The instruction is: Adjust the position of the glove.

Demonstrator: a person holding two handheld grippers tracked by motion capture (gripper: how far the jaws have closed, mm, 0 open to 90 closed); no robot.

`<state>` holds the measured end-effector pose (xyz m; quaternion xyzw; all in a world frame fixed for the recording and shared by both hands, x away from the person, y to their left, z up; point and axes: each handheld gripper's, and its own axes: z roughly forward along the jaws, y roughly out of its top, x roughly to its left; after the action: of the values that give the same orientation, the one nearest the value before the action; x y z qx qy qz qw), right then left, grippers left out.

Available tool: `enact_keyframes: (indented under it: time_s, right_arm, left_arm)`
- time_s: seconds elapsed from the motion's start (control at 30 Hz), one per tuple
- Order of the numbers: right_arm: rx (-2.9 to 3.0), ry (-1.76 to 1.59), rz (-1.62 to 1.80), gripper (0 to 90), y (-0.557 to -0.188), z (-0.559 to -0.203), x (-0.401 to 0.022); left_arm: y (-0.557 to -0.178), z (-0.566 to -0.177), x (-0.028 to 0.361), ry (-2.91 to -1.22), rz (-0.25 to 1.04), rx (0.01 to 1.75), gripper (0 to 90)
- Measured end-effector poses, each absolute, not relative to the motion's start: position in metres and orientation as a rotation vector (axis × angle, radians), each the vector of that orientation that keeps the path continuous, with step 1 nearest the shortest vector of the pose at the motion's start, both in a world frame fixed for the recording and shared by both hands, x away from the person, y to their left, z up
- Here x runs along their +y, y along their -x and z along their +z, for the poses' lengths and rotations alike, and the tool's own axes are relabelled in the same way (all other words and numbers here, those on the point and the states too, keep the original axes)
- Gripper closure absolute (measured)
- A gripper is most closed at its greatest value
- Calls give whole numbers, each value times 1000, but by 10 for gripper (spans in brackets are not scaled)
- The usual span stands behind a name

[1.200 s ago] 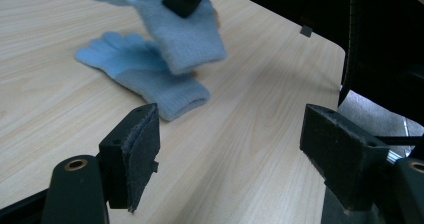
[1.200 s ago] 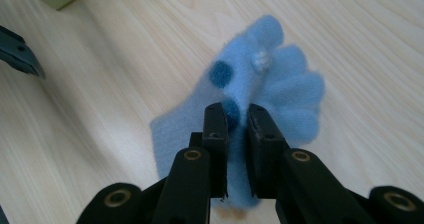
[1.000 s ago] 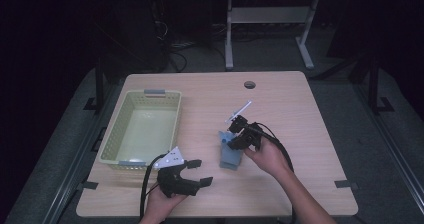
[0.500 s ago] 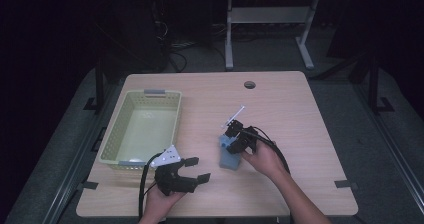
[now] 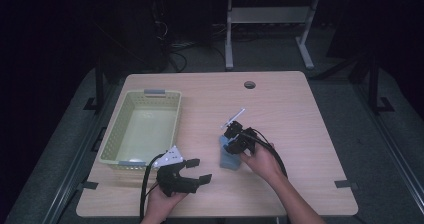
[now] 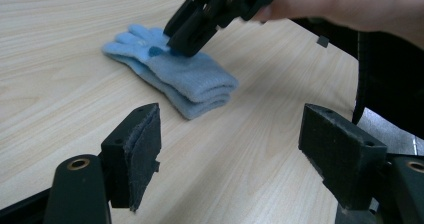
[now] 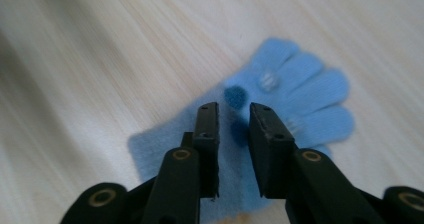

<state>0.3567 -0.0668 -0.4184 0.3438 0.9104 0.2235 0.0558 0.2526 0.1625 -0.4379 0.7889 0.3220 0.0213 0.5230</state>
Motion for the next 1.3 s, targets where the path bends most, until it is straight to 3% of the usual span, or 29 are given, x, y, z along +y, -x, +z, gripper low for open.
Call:
enact_keyframes:
  time_s: [0.17, 0.57, 0.7, 1.1, 1.3]
  right_arm:
    - [2776, -1074, 685, 742, -360, -434, -67]
    - [2657, -1230, 943, 450, -340, -420, -112]
    - [2641, -1317, 1026, 412, -336, -424, -126]
    - [2538, -1566, 1344, 408, -332, -448, -156]
    - [2508, -1673, 1429, 424, -333, -456, -158]
  left_arm:
    - [-252, -439, 160, -1908, 70, 778, 274]
    - [-258, -437, 149, -1893, -20, 911, 304]
    - [-272, -438, 141, -1859, -71, 970, 316]
    - [-316, -450, 118, -1856, -142, 1126, 317]
    - [-331, -461, 119, -1788, -229, 1245, 398]
